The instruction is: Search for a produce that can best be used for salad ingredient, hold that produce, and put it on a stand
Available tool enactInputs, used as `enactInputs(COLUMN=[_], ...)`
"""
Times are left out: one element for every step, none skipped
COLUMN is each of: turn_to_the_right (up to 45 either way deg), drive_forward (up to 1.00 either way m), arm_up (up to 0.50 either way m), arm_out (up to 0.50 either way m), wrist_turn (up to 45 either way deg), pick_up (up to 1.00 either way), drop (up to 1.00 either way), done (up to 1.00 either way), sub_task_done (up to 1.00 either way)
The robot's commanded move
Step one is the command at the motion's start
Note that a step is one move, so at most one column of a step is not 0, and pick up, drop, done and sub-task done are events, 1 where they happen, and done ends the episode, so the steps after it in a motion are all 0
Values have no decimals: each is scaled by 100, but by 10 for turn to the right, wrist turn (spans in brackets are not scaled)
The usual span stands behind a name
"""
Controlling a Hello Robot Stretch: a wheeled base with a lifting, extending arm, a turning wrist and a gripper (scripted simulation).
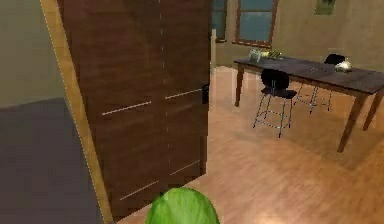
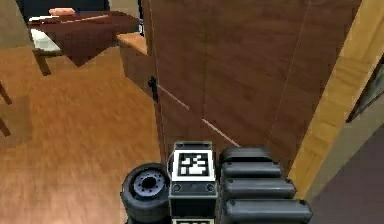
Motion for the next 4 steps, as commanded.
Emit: enactInputs(turn_to_the_right=[450,90,0,30], drive_forward=[0,0,100,0], arm_up=[0,0,0,0], arm_out=[0,0,0,0], wrist_turn=[0,0,0,0], pick_up=[0,0,0,0], drop=[0,0,0,0], done=[0,0,0,0], sub_task_done=[0,0,0,0])
